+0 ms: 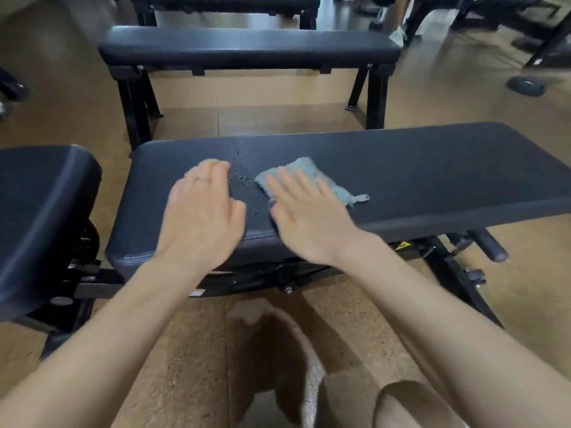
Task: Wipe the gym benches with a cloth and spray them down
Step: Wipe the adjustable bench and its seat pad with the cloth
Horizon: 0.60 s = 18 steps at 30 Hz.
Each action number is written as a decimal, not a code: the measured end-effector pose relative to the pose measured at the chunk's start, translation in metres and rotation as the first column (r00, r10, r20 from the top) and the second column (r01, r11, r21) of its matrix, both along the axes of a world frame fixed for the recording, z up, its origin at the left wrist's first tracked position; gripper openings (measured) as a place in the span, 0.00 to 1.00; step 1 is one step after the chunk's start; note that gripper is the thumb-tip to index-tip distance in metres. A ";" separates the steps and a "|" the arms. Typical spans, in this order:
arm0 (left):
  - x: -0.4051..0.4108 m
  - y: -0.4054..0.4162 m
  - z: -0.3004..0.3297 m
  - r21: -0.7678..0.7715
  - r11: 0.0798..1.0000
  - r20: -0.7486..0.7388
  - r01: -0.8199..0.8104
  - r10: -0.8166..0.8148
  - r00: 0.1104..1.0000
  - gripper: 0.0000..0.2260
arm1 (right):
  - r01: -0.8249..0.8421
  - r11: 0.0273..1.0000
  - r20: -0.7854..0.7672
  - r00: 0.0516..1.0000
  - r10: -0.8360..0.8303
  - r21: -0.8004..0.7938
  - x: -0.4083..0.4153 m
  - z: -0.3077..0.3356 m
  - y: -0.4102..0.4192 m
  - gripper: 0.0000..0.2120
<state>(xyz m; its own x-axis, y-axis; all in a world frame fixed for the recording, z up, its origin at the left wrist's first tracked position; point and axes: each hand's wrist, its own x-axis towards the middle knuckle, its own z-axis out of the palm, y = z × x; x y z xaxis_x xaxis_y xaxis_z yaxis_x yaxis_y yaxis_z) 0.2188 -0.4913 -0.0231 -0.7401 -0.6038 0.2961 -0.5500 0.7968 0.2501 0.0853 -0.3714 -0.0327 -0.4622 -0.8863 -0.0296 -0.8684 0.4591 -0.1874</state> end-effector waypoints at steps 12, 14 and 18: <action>0.066 -0.051 -0.017 0.498 0.787 -0.117 -0.364 0.477 0.871 0.21 | -0.180 0.984 -0.086 0.980 0.179 -0.002 0.022 0.004 0.034 0.29; 0.068 -0.051 -0.019 0.509 0.784 -0.113 -0.355 0.470 0.875 0.21 | -0.312 0.950 -0.099 0.946 0.309 -0.026 0.049 0.002 0.003 0.28; 0.071 -0.047 -0.016 0.542 0.772 -0.124 -0.332 0.464 0.877 0.17 | -0.463 0.883 -0.147 0.881 0.449 -0.076 0.086 -0.003 -0.050 0.27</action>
